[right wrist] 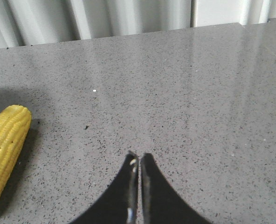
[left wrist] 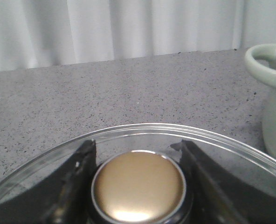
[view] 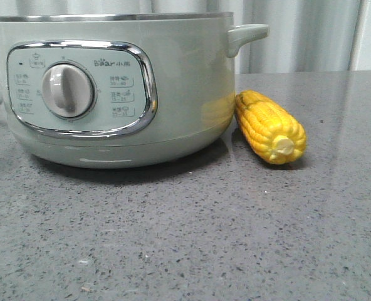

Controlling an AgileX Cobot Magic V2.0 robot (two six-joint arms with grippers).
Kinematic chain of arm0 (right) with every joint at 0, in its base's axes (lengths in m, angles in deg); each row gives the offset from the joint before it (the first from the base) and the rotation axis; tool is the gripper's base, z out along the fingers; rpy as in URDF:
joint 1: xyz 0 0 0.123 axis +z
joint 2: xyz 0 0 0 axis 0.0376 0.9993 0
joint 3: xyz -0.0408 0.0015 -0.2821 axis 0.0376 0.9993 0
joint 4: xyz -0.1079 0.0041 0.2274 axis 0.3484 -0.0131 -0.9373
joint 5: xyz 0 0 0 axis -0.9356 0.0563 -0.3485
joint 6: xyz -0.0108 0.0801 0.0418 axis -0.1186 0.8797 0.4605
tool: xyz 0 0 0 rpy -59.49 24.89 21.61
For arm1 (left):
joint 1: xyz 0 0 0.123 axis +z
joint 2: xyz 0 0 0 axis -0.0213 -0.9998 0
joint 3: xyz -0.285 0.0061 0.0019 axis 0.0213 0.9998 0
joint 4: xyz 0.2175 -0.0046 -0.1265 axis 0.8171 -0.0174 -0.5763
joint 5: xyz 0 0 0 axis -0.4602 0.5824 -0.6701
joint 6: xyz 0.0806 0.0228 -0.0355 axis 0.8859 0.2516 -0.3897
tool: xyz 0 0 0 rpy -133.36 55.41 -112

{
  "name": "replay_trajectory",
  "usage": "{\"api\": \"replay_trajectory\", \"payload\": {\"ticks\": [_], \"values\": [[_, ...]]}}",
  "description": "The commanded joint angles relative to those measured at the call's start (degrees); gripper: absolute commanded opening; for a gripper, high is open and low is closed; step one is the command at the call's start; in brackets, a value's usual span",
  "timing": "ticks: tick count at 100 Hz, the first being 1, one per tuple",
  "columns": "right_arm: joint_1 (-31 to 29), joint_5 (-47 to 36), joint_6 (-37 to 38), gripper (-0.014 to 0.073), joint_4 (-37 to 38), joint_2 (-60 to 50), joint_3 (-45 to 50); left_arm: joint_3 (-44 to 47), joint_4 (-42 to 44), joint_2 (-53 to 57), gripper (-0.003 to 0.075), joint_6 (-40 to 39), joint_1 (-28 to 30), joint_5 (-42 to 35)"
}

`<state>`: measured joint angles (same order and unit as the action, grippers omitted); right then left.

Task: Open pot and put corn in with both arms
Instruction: 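Carry the glass lid off the pot and lower it beside the pot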

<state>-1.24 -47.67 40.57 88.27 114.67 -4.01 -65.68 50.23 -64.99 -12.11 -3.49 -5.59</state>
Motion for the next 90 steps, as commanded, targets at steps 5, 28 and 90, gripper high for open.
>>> {"api": "replay_trajectory", "payload": {"ticks": [5, 28, 90], "values": [[-0.2, -4.4, -0.3, -0.0074, -0.1, 0.7, -1.6, -2.4, -0.2, -2.7, -0.0011, -0.8, 0.0, -11.2], [-0.2, -4.3, -0.3, -0.0074, -0.1, 0.7, -1.6, -2.4, -0.2, -6.2, -0.0011, -0.8, 0.0, -14.2], [-0.2, -4.0, -0.3, -0.0074, -0.1, 0.7, -1.6, -2.4, 7.9, -10.9, 0.0045, -4.9, 0.0, -11.9]]}}
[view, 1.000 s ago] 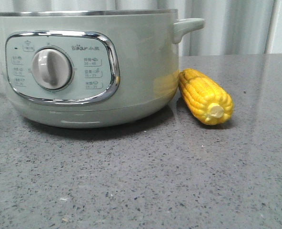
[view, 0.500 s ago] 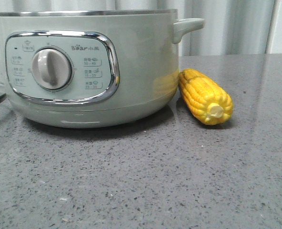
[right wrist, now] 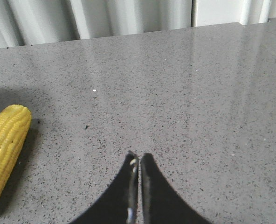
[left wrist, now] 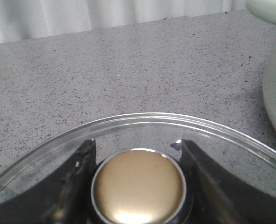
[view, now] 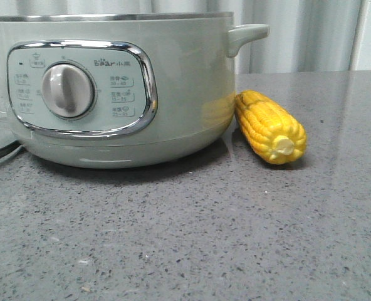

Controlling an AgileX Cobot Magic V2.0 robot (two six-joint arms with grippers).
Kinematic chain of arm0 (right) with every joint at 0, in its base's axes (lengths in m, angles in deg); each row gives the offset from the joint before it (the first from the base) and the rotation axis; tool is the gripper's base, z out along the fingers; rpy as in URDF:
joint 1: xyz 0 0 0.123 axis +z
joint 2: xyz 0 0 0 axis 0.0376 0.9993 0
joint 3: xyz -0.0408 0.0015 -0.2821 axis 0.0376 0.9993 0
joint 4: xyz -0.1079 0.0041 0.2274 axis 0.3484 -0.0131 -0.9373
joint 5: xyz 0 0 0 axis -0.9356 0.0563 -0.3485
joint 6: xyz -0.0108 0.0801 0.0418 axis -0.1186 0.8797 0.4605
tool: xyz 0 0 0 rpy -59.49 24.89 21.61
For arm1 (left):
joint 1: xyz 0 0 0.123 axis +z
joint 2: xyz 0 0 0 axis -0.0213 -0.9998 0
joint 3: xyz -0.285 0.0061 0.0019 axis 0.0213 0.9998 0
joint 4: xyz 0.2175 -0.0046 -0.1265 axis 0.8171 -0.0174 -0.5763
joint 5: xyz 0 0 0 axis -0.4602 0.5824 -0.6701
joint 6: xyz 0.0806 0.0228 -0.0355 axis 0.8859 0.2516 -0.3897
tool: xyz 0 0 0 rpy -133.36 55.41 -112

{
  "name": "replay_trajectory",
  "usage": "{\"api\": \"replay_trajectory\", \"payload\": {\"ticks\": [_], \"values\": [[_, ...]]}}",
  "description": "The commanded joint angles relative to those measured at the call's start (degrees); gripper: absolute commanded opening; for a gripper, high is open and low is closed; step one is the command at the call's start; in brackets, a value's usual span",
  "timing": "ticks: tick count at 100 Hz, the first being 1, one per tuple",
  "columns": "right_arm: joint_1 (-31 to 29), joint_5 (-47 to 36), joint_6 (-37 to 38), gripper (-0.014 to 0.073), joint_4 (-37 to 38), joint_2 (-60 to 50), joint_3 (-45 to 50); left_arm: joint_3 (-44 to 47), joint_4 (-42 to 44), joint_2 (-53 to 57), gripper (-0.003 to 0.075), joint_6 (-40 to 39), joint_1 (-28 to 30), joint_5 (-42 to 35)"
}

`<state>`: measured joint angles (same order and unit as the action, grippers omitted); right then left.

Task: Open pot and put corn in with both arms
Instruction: 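Carry the glass lid off the pot and lower it beside the pot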

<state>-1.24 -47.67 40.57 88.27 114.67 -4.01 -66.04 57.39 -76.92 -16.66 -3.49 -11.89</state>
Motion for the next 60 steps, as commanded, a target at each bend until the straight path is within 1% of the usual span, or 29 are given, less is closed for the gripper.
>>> {"api": "replay_trajectory", "payload": {"ticks": [1, 10, 19, 28, 35, 49, 60], "values": [[-0.2, -4.0, -0.3, -0.0074, -0.1, 0.7, -1.6, -2.0, 0.7, 1.0, 0.0051, -0.4, 0.0, -5.6], [-0.2, -4.0, -0.3, -0.0074, -0.1, 0.7, -1.6, -2.0, 0.7, 1.0, 0.0161, -0.4, 0.0, -5.6], [-0.2, -4.0, -0.3, -0.0074, -2.5, 0.7, -1.6, -2.0, 0.7, 1.0, 0.0281, -0.8, 0.0, -5.5], [-0.2, -2.8, -0.3, -0.0074, -4.9, 0.7, -1.6, -2.0, 0.7, 1.0, 0.0355, -0.8, 0.0, -5.4], [-0.2, -1.8, -0.3, -0.0074, -4.9, 0.7, -1.6, -2.0, 0.7, 1.3, 0.0368, -0.8, 0.0, -5.0], [-0.2, -1.1, -0.3, -0.0074, -4.9, 0.7, -2.0, -2.0, 0.7, 2.9, 0.0368, -0.8, 0.0, -4.2], [0.0, 2.3, -0.8, -0.0074, -4.9, 1.6, -4.9, -2.0, 0.7, 6.0, 0.0369, -0.8, 0.0, -3.2]]}}
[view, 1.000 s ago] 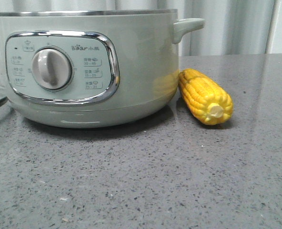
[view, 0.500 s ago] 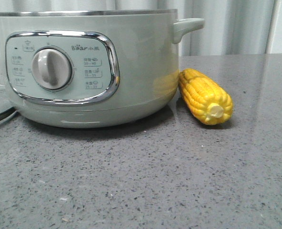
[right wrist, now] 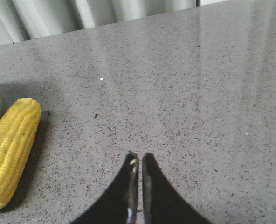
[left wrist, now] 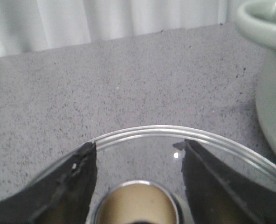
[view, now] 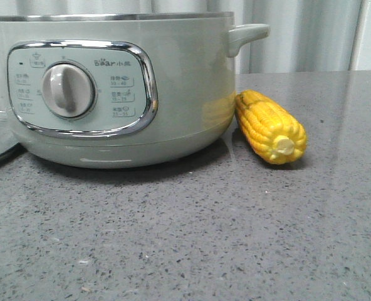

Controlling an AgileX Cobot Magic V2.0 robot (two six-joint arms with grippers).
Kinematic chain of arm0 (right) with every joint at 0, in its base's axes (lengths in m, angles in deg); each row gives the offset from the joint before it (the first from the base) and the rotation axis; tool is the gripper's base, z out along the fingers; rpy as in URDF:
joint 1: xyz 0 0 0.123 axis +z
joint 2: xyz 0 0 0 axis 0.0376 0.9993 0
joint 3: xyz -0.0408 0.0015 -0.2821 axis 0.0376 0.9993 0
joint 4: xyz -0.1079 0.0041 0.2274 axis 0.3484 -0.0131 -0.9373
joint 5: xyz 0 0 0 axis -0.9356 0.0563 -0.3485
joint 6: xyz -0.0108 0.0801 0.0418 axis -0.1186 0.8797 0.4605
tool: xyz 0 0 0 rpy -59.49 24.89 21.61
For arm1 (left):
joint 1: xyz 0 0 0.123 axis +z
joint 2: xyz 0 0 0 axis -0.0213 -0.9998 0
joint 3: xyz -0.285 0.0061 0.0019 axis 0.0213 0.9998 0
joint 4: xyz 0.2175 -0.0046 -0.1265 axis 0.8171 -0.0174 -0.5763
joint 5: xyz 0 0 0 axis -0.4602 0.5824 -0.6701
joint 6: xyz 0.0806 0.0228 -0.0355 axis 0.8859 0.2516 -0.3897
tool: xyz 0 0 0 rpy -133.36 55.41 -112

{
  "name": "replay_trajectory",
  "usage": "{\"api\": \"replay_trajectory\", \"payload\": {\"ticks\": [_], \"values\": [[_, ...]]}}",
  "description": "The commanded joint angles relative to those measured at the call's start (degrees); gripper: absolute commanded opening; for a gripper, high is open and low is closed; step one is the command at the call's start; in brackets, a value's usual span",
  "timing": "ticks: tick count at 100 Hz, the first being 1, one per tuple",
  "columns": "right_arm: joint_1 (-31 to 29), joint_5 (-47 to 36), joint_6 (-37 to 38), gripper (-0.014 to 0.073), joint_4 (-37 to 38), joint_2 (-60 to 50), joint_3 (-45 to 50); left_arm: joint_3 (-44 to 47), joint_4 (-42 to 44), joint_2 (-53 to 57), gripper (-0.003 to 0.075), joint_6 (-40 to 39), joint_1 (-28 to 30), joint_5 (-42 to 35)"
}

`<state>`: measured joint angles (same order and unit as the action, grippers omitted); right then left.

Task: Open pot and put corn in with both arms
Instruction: 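Carry the glass lid off the pot and lower it beside the pot, then lower the right gripper over the yellow corn cob and grasp it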

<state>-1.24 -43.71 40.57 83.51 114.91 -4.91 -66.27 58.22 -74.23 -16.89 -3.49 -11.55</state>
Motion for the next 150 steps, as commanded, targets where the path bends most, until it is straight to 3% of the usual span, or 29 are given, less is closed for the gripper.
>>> {"api": "replay_trajectory", "payload": {"ticks": [1, 15, 39, 51, 91, 150], "values": [[0.0, -1.3, -1.0, -0.0074, -0.2, 1.5, -4.6, -1.8, -0.1, 3.8, 0.0369, -0.5, 0.0, -3.5], [2.9, 6.8, -4.0, -0.0029, -0.2, 6.1, -11.8, -2.1, -0.1, 10.1, 0.0369, -0.5, 0.0, -2.8], [12.7, 19.4, -4.2, 0.0232, -2.7, 20.0, -26.6, -5.0, -0.1, 20.7, 0.0368, -0.5, 0.0, 2.9], [17.7, 24.0, -4.2, 0.0299, -4.2, 28.5, -32.8, -6.0, -0.1, 24.9, 0.0368, -0.5, 0.0, 3.5], [19.9, 27.3, -4.1, 0.0306, -8.6, 50.5, -42.2, -6.5, -0.1, 30.5, 0.0368, -0.5, 0.0, 4.0], [19.9, 22.2, -4.2, 0.0305, -15.7, 58.4, -42.4, -6.5, -0.1, 30.5, 0.0368, -0.5, 0.0, 4.0]]}}
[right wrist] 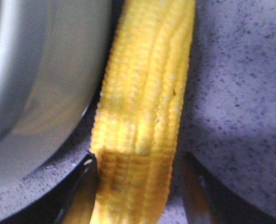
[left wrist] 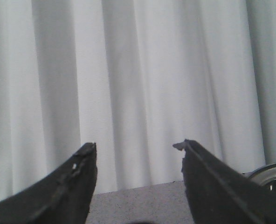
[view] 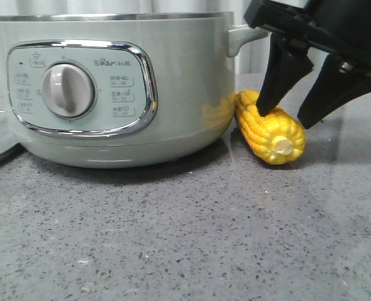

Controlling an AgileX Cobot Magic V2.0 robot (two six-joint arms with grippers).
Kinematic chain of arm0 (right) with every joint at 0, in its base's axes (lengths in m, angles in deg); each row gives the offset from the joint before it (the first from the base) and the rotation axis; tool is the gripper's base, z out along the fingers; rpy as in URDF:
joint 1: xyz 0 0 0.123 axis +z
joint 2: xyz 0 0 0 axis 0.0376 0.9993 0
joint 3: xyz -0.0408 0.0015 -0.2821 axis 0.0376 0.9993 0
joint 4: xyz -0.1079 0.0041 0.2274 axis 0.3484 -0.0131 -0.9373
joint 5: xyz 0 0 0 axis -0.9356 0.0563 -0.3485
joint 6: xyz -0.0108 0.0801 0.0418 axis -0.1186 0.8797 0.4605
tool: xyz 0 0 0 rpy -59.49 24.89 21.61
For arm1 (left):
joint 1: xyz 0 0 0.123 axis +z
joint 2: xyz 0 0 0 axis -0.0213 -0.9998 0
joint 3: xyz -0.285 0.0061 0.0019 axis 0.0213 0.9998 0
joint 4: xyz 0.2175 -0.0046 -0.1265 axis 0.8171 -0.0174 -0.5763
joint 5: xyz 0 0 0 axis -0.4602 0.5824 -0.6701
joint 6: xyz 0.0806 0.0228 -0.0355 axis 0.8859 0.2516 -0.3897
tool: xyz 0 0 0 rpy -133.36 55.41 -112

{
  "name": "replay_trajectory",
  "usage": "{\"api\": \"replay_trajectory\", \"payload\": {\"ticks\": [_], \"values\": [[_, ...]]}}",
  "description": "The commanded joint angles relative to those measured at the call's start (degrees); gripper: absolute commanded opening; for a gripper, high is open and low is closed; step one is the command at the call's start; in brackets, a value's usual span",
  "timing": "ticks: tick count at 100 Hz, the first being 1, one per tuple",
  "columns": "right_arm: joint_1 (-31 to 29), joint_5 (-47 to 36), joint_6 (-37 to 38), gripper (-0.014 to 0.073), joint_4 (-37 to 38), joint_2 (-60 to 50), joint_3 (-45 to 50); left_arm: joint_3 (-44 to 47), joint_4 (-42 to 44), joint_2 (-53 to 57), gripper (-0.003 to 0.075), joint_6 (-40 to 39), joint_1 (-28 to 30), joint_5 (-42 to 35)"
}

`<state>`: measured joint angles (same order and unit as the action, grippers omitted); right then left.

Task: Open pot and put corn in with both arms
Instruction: 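Lower the right gripper over the yellow corn cob and grasp it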

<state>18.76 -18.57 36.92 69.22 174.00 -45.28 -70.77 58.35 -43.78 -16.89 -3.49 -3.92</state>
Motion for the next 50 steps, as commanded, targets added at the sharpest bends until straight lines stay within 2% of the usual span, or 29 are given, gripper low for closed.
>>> {"api": "replay_trajectory", "payload": {"ticks": [1, 41, 50], "values": [[-0.1, -2.9, -0.5, 0.0305, -1.5, -0.6, -2.0, -2.0, -0.2, 0.0, 0.0368, -0.5, 0.0, -3.6], [-0.1, -2.7, -0.5, 0.0299, -3.1, 2.0, -2.0, -2.0, -0.2, 0.0, 0.0368, -0.5, 0.0, -3.6], [-0.1, -2.0, -0.5, 0.0265, -3.1, 3.0, -2.0, -2.0, -0.2, 0.0, 0.0368, -0.5, 0.0, -3.6]]}}
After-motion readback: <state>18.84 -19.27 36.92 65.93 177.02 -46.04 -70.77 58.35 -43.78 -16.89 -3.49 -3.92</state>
